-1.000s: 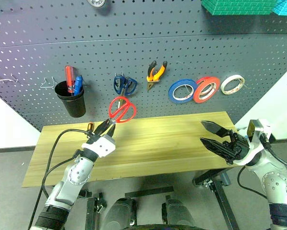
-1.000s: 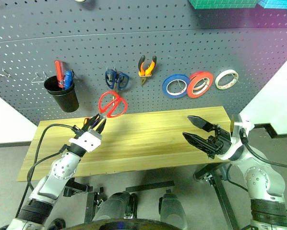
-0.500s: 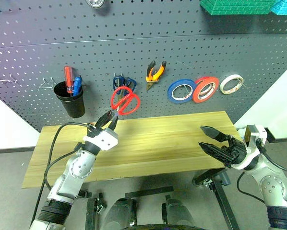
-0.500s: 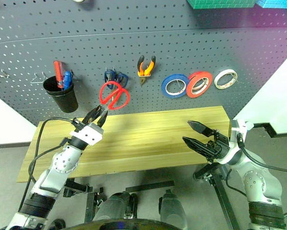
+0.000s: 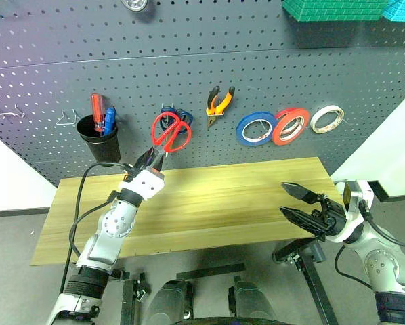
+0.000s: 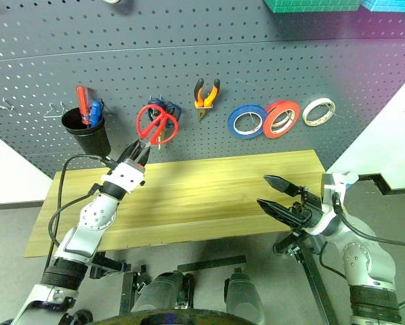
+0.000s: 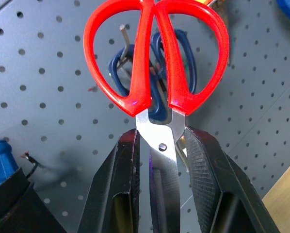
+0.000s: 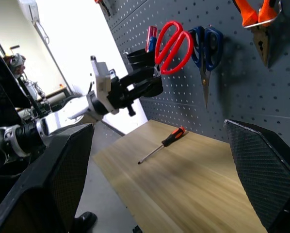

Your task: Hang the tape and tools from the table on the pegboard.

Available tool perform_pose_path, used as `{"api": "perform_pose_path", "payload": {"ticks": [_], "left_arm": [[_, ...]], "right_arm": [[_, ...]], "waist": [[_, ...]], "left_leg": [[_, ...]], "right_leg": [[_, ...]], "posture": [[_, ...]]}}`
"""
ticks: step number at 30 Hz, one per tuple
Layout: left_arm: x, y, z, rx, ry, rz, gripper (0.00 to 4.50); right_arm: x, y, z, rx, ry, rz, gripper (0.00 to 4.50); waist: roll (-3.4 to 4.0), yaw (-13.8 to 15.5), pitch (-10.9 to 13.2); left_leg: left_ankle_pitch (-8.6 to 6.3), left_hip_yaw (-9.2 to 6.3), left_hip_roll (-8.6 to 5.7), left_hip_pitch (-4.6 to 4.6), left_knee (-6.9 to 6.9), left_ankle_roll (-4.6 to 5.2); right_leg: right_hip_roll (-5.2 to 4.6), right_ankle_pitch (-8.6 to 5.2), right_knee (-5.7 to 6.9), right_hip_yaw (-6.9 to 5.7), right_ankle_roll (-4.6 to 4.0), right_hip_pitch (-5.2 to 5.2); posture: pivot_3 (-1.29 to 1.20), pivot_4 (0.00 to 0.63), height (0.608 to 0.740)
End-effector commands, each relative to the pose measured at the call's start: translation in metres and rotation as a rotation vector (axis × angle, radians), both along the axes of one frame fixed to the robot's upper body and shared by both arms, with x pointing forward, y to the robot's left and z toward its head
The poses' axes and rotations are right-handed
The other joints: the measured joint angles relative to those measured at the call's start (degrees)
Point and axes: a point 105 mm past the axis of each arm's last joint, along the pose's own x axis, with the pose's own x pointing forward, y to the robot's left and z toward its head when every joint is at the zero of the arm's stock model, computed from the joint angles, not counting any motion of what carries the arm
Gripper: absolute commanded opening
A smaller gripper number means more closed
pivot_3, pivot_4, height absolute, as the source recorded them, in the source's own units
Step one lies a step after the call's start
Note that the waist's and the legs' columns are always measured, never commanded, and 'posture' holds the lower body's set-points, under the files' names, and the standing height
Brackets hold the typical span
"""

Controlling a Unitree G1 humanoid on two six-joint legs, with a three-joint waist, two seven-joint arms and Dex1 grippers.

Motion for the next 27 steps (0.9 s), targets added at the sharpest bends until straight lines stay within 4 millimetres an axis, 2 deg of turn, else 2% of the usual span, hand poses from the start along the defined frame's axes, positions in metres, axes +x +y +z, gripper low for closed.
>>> {"api": "perform_pose_path", "payload": {"ticks": [1, 10, 15, 18, 23, 25, 27], "left_arm": [[0.010, -0.002, 0.006, -0.046, -0.011, -0.001, 1.05], [0.034, -0.001, 0.001, -0.102, 0.034, 0.010, 1.05], [0.037, 0.001, -0.001, -0.102, 0.038, 0.019, 1.05], [0.037, -0.002, -0.004, -0.092, 0.045, 0.011, 1.05], [0.039, -0.005, -0.005, -0.102, 0.052, 0.005, 1.05], [0.040, -0.005, -0.004, -0.126, 0.066, -0.008, 1.76], [0.042, -0.003, -0.004, -0.149, 0.078, -0.010, 2.23]], "right_arm": [[0.001, 0.000, 0.004, 0.001, -0.035, 0.006, 4.50], [-0.004, 0.001, 0.000, 0.024, -0.033, 0.047, 4.50], [-0.013, 0.003, 0.013, 0.062, -0.078, 0.087, 4.50], [-0.006, -0.001, 0.028, 0.137, -0.126, 0.041, 4.50], [-0.007, 0.000, 0.034, 0.184, -0.155, 0.044, 4.50], [-0.008, 0.003, 0.030, 0.166, -0.147, 0.051, 4.50], [-0.008, 0.004, 0.026, 0.152, -0.128, 0.062, 4.50]], "waist": [[-0.01, -0.02, 0.00], [-0.01, -0.17, -0.01], [-0.01, -0.22, -0.01], [-0.02, -0.25, -0.01], [-0.01, -0.24, -0.01], [-0.01, -0.24, -0.01], [-0.01, -0.26, -0.01]], "left_leg": [[0.00, 0.00, 0.00, 0.00, 0.02, 0.00], [0.01, 0.00, -0.01, 0.00, 0.06, 0.01], [0.01, 0.00, -0.01, 0.00, 0.06, 0.00], [0.00, 0.00, -0.01, 0.00, 0.08, 0.00], [0.00, 0.00, -0.01, 0.01, 0.09, 0.00], [0.00, 0.00, -0.01, 0.00, 0.09, 0.00], [0.00, 0.01, -0.01, 0.00, 0.10, 0.00]], "right_leg": [[0.00, 0.01, 0.00, 0.00, 0.01, 0.00], [0.02, 0.04, 0.01, 0.00, 0.06, 0.00], [0.03, 0.04, 0.05, 0.01, 0.06, 0.00], [0.02, 0.04, 0.05, 0.02, 0.07, 0.00], [0.02, 0.06, 0.06, 0.02, 0.08, -0.01], [0.02, 0.06, 0.06, 0.02, 0.08, -0.01], [0.02, 0.06, 0.06, 0.02, 0.08, 0.00]], "posture": [[-0.15, 0.087, 0.723], [-0.15, 0.088, 0.723], [-0.16, 0.088, 0.723], [-0.16, 0.089, 0.723], [-0.16, 0.089, 0.723], [-0.16, 0.087, 0.723], [-0.16, 0.087, 0.723]]}}
